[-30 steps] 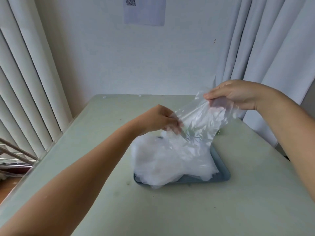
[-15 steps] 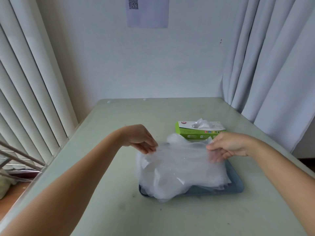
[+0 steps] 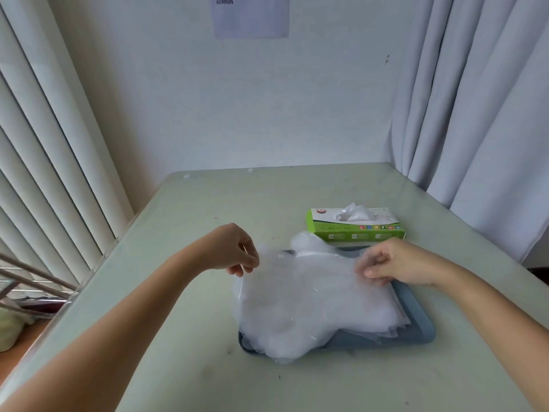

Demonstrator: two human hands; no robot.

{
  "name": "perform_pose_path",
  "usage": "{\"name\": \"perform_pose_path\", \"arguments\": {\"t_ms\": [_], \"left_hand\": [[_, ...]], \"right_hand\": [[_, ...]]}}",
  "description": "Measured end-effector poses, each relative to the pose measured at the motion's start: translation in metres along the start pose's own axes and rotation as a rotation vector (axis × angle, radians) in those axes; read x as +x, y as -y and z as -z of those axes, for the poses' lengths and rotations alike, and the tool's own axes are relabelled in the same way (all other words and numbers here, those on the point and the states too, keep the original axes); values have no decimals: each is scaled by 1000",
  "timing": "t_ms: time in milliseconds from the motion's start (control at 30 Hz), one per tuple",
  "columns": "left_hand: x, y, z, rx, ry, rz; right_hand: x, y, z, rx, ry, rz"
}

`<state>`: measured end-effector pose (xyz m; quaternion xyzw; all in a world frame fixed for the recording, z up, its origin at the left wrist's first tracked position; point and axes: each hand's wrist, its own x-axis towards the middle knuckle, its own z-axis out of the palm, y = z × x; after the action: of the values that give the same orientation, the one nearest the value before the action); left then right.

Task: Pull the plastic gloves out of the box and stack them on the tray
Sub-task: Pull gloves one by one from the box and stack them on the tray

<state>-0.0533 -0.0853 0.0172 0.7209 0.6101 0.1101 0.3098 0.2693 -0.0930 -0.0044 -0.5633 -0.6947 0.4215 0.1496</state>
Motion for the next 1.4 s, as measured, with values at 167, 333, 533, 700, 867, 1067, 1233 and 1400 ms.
{"name": "perform_pose_path", "arguments": {"t_ms": [167, 333, 533, 700, 867, 1067, 1233, 1400], "left_hand": [[-7, -1, -10, 6, -33, -55], [-8, -3, -16, 104, -121, -59], [-26, -13, -48, 330, -332, -407], [-21, 0, -84, 397, -93, -545], [-15, 14, -98, 369, -195, -672], [-29, 12, -101, 451, -337, -717], [-31, 8, -99, 509, -365, -763], [-31, 6, -98, 502, -258, -786]], "right_hand": [[3, 30, 17, -153, 68, 36], [41, 60, 4, -391, 100, -55], [63, 67, -15, -542, 124, -142], [58, 65, -17, -613, 111, -195], [52, 57, -16, -286, 79, -46], [44, 50, -10, 50, 238, 83], [41, 51, -6, 33, 351, 76], [47, 66, -25, -156, 310, -16]]}}
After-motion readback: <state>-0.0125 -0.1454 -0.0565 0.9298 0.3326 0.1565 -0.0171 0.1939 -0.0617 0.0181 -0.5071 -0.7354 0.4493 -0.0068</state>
